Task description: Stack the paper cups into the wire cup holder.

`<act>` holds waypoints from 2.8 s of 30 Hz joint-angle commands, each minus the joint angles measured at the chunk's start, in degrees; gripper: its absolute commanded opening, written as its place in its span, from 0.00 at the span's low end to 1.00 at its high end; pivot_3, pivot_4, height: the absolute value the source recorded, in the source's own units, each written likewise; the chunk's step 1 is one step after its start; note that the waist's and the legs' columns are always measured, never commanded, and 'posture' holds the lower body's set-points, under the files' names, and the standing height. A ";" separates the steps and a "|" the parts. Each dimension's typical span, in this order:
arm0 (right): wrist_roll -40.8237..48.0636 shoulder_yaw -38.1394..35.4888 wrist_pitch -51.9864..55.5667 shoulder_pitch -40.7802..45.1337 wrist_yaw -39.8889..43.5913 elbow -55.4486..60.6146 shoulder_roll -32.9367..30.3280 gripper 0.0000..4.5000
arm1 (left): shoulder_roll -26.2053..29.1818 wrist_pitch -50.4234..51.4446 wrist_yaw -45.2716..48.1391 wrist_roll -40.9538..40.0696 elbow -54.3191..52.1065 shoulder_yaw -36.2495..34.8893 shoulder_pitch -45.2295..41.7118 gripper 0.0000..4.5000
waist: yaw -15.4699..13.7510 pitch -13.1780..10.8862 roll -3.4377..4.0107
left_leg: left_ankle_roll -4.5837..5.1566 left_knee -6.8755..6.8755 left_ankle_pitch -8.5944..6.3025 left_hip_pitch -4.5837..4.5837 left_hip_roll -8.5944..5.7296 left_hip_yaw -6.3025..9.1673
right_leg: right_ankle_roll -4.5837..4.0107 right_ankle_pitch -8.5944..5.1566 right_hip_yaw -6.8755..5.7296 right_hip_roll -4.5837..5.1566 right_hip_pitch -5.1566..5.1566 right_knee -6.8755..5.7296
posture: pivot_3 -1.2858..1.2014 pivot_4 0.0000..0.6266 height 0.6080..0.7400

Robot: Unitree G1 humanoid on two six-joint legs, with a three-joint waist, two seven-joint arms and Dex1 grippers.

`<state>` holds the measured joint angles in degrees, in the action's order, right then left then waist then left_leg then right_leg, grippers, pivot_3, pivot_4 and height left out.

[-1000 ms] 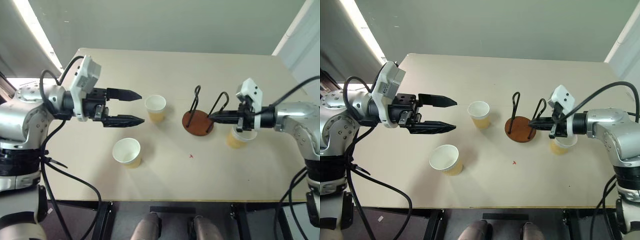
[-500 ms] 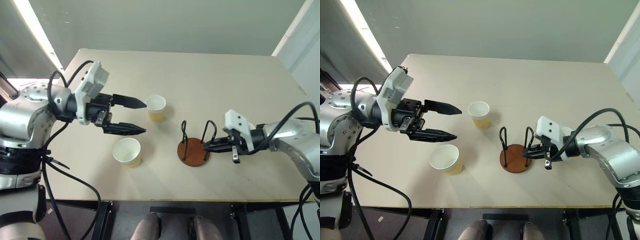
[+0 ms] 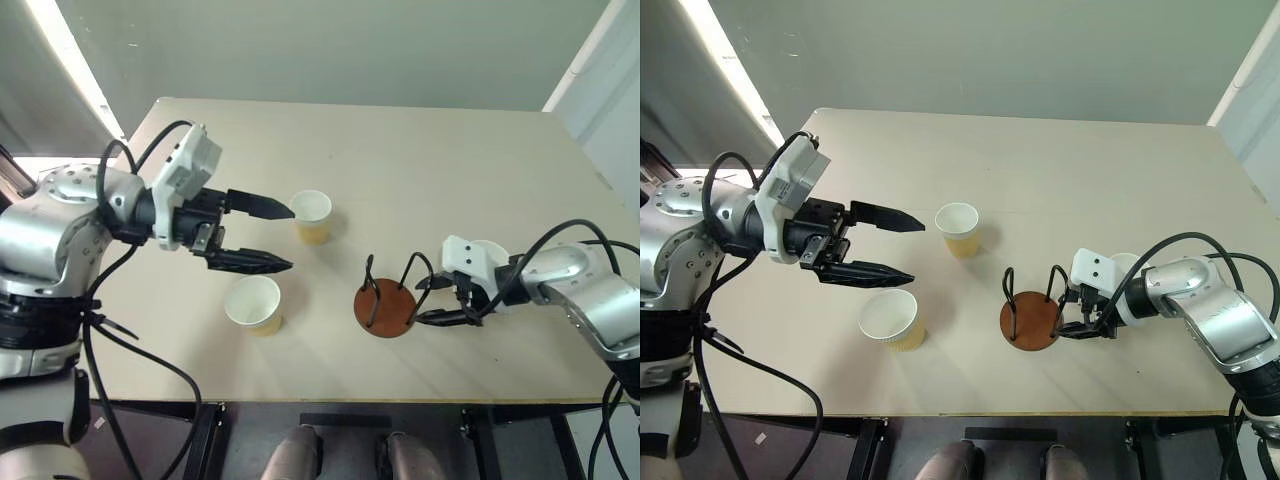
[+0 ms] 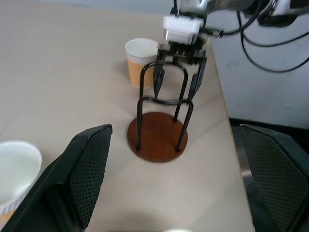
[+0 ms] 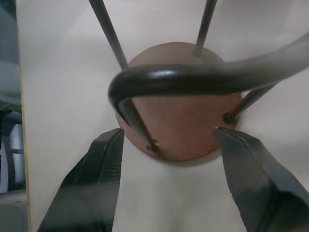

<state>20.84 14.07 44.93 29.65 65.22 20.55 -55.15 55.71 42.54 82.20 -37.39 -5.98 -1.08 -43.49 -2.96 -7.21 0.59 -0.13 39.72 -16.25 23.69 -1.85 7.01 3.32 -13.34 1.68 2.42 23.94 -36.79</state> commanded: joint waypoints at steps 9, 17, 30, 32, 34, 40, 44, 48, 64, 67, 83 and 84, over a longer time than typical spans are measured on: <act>14.11 -21.92 5.03 -7.63 3.58 7.75 -7.67 0.64 | 3.70 -0.97 -1.34 -0.62 -7.01 -3.82 6.69 1.00 | -0.10 -0.01 -0.03 | -0.01 -0.06 -0.01 0.00 0.00 -0.02 | -0.02 -0.01 0.01 0.00 0.00 0.04 | 0.52 0.24 1.00; 25.07 -31.36 6.92 0.39 -3.88 4.84 -0.84 0.64 | 4.65 -2.77 -1.33 0.73 -10.13 -2.69 7.87 1.00 | 0.12 0.00 -0.03 | -0.01 -0.05 -0.01 -0.09 -0.01 -0.05 | -0.02 -0.02 0.06 0.00 -0.01 -0.02 | 0.52 0.24 1.00; 20.46 -24.12 -0.93 -2.48 4.12 4.04 -7.83 0.93 | 8.29 -12.71 -0.14 9.49 -13.62 1.35 10.30 1.00 | 0.20 0.01 -0.04 | -0.02 -0.17 -0.01 -0.13 0.00 -0.01 | -0.08 -0.05 0.04 0.00 -0.04 -0.01 | 0.52 0.24 1.00; 21.72 -24.46 -0.80 -1.43 4.64 3.90 -7.75 0.99 | 9.21 -13.71 -0.20 11.13 -14.13 1.83 10.36 1.00 | 0.30 0.01 -0.04 | -0.03 -0.17 -0.02 -0.13 0.01 -0.02 | -0.09 -0.05 0.04 0.00 -0.03 -0.01 | 0.52 0.24 1.00; 23.37 -24.99 0.38 -0.59 5.46 3.59 -8.11 0.99 | 11.17 -15.52 0.53 13.88 -14.69 2.85 11.13 1.00 | 0.35 0.01 -0.03 | -0.03 -0.18 -0.02 -0.14 0.01 -0.02 | -0.09 -0.05 0.04 -0.01 -0.02 -0.02 | 0.52 0.24 1.00; 27.09 -26.21 2.78 -0.61 7.24 4.18 -9.65 0.99 | 16.93 -20.33 1.42 21.26 -16.58 5.15 15.12 1.00 | 0.33 0.01 -0.03 | -0.04 -0.28 -0.02 -0.16 0.00 -0.01 | -0.14 -0.08 0.05 -0.01 -0.02 0.01 | 0.52 0.24 1.00; 28.58 -26.57 3.54 -0.68 7.54 4.51 -10.42 0.99 | 18.59 -20.58 0.78 23.44 -18.48 5.49 17.98 1.00 | 0.36 0.01 -0.04 | -0.05 -0.31 -0.03 -0.17 0.00 -0.01 | -0.17 -0.10 0.05 0.00 -0.02 0.00 | 0.52 0.24 1.00; 28.53 -25.96 3.34 0.06 7.71 4.21 -10.75 0.99 | 18.39 -21.36 0.55 24.73 -18.74 5.88 19.26 1.00 | 0.35 0.01 -0.04 | -0.09 -0.39 -0.05 -0.22 0.01 -0.01 | -0.23 -0.13 0.05 0.00 -0.02 -0.04 | 0.52 0.24 1.00; 26.58 -25.31 -1.29 -0.22 6.10 4.88 -7.34 1.00 | 13.05 -25.26 2.55 28.51 -15.86 13.09 17.04 0.53 | 0.38 0.01 -0.04 | -0.19 -0.56 -0.06 -0.32 0.04 -0.02 | -0.33 -0.19 0.04 0.00 0.02 -0.13 | 0.52 0.24 1.00; 26.28 -24.91 -2.27 -0.56 6.15 4.66 -6.88 1.00 | 11.64 -25.67 3.35 27.69 -14.67 13.09 14.73 0.29 | 0.28 0.01 -0.04 | -0.19 -0.55 -0.06 -0.32 0.04 -0.01 | -0.33 -0.19 0.03 0.00 0.01 -0.13 | 0.52 0.24 1.00; 22.42 -27.52 -7.95 -6.20 8.66 1.30 -8.91 1.00 | 2.24 -16.72 10.30 18.97 -1.60 16.13 -11.27 0.01 | -0.02 0.01 -0.07 | -0.18 -0.50 -0.02 -0.29 0.05 -0.03 | -0.31 -0.18 0.02 0.02 -0.01 -0.15 | 0.52 0.24 1.00; 22.20 -27.83 -8.17 -6.77 8.81 1.18 -9.20 1.00 | 0.90 -16.76 10.30 18.69 0.30 17.00 -14.48 0.01 | -0.04 0.01 -0.08 | -0.15 -0.47 0.00 -0.26 0.04 -0.01 | -0.31 -0.17 -0.01 0.03 -0.03 -0.15 | 0.52 0.24 1.00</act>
<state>43.44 -11.02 38.00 23.06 73.35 21.35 -63.22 57.37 25.54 90.26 -17.43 -7.21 15.74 -54.39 -3.00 -7.20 0.51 -0.28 39.25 -16.25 23.44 -1.81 6.99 3.03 -13.50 1.67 2.46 23.91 -36.94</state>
